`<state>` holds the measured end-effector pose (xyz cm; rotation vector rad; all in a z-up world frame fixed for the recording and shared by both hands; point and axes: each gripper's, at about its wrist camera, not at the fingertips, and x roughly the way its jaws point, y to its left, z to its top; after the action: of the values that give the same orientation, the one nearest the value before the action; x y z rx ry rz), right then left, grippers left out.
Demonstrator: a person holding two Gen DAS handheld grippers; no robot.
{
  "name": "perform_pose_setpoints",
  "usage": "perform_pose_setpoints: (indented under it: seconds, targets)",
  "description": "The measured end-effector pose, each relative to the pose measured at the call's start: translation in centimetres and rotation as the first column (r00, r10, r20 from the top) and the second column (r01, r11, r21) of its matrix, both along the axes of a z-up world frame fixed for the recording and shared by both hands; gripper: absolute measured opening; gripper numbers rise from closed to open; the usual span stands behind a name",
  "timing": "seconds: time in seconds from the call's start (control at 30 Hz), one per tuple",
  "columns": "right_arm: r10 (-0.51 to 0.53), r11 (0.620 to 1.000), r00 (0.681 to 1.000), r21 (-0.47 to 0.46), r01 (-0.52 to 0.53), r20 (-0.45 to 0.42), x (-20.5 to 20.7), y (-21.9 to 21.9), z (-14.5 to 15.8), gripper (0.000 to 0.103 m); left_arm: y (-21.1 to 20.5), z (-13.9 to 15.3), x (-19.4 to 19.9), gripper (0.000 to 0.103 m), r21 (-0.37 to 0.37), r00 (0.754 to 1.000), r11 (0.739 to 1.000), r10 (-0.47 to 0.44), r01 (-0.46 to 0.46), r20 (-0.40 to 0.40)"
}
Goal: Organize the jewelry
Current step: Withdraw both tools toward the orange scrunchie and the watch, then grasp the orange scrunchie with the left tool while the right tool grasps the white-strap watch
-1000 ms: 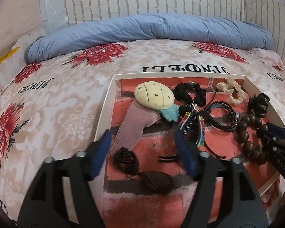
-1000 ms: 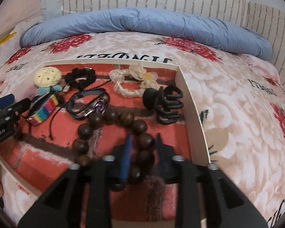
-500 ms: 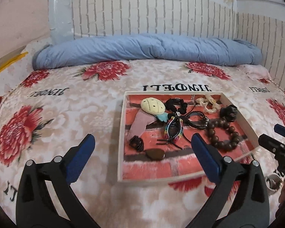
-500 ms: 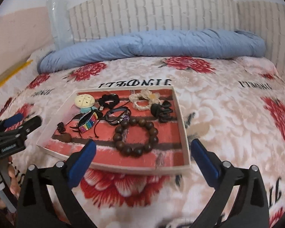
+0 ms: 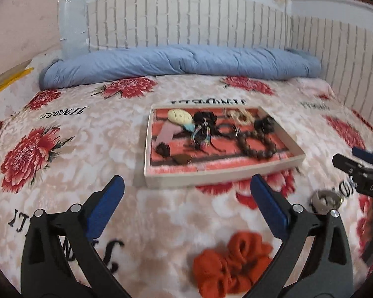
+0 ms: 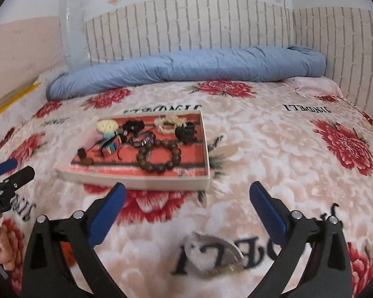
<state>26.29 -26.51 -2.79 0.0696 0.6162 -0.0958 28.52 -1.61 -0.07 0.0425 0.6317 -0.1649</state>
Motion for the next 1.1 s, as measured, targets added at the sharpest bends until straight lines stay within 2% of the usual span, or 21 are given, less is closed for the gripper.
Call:
perform_pose_setpoints:
  seconds: [0.17,0.43,0.67,0.87,1.1]
  targets:
    - [-0.024,0.996,0.999,-0.085,0.02,-0.037,-1.4,-0.3,-1.4,0.097,-0.2,-1.7,-1.9,0.098,-0.061,0.999,0.998,0.012,-0.015,-0.048]
    - [-0.008,0.989,0.998,-0.151,-0.002,-0.065,-2.6,-0.6,-3.6,0.097,-2.3,-3.9,-3.3,0.098,0.019,0.997,1.0,-0.004,0.006,-0.072]
    - [0.007,0.995,0.996,-0.098,-0.016,-0.093,-2.4,-0.9,-5.2,0.097,-4.0,-5.3,-4.3,0.098,0.078,0.997,0.996,-0.047,0.051,-0.061]
    - [0.036,0.995,0.991,-0.083,-0.047,-0.13,-1.8,-0.8,-6.2,0.097,-3.2,-6.1,-3.8,0.098,0.03,0.994,0.998,-0.047,0.051,-0.103]
    - [0.031,0.999,0.977,-0.03,-0.038,-0.21,-0.6,-1.6,-7.9,0.097,-4.0,-7.2,-3.4,0.098,0.064,0.987,0.995,-0.068,0.078,-0.147]
